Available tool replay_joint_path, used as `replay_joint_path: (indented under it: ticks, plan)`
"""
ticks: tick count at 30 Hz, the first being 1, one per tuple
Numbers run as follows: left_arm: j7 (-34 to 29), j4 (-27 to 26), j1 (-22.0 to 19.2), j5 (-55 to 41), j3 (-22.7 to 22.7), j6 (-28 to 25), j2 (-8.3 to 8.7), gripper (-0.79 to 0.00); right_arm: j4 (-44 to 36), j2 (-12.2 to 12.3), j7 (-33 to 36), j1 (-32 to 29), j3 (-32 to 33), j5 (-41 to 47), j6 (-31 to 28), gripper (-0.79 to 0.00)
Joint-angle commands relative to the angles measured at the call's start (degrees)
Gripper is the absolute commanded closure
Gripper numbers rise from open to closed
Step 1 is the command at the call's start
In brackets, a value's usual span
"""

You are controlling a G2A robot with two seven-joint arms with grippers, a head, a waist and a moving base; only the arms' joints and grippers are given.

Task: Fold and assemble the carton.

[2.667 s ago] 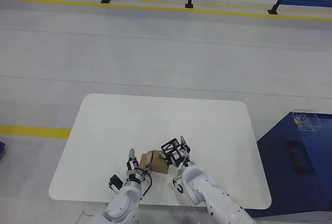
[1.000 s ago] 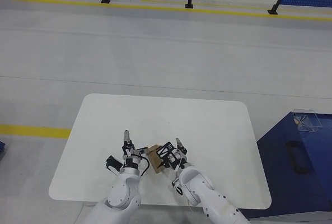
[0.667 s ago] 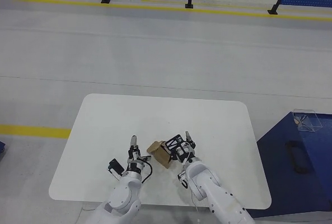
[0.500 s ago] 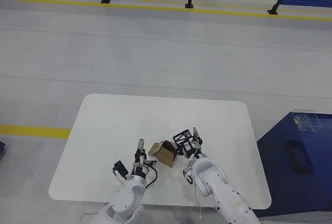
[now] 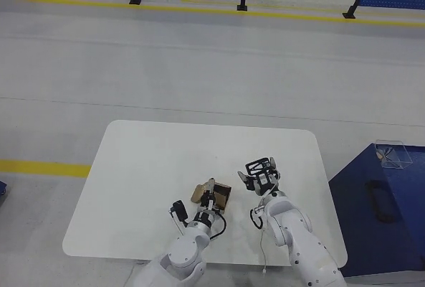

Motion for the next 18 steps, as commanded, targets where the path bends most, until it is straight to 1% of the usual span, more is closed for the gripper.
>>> replay_joint_path:
  ticks: [1, 2, 3, 7, 9, 11, 13, 15, 16, 18]
  plan:
    - [-0.6, 2.1, -1.1, -0.6, 0.5, -0.4, -0.78, -0.785, 0.0, 0.0, 0.0, 0.0, 0.0, 0.0, 0.0, -0.785]
    - [-2.2, 2.6, -1.6, -1.3, 0.8, -1.2, -1.16, -0.785, 0.0, 0.0, 0.0, 0.0, 0.0, 0.0, 0.0, -0.785]
    - [-2.8, 3.5, -2.2, 0.1, 1.2, -1.9, -1.40, -0.785, 0.0, 0.0, 0.0, 0.0, 0.0, 0.0, 0.0, -0.785]
    - [-3.4, 5.4, -3.0, 1.3, 1.8, -3.8, -2.50, -0.785, 0.0, 0.0, 0.0, 0.0, 0.0, 0.0, 0.0, -0.785]
    - [-4.2, 5.7, -2.7, 2.4, 1.8, -4.0, -2.68, -0.785, 0.0, 0.0, 0.0, 0.0, 0.0, 0.0, 0.0, -0.785]
    - [-4.2, 4.8, -1.5, 3.6, 0.9, -3.5, -2.42, -0.785, 0.0, 0.0, 0.0, 0.0, 0.0, 0.0, 0.0, -0.785]
    - [-5.6, 2.7, 0.4, 5.8, -0.8, -0.4, -1.48, -0.785, 0.0, 0.0, 0.0, 0.0, 0.0, 0.0, 0.0, -0.785]
    - [-7.5, -0.9, 2.7, 8.2, -3.1, 7.3, -0.07, -0.785, 0.0, 0.0, 0.0, 0.0, 0.0, 0.0, 0.0, -0.785]
    - [-7.0, -4.1, 4.1, 10.3, -5.0, 9.6, 0.77, -0.785, 0.0, 0.0, 0.0, 0.0, 0.0, 0.0, 0.0, -0.785]
    - [-5.9, -11.7, 9.4, 12.9, -9.3, 10.3, 2.36, -0.785, -0.2, 0.0, -1.7, -0.3, -0.1, -2.7, 2.3, -0.785]
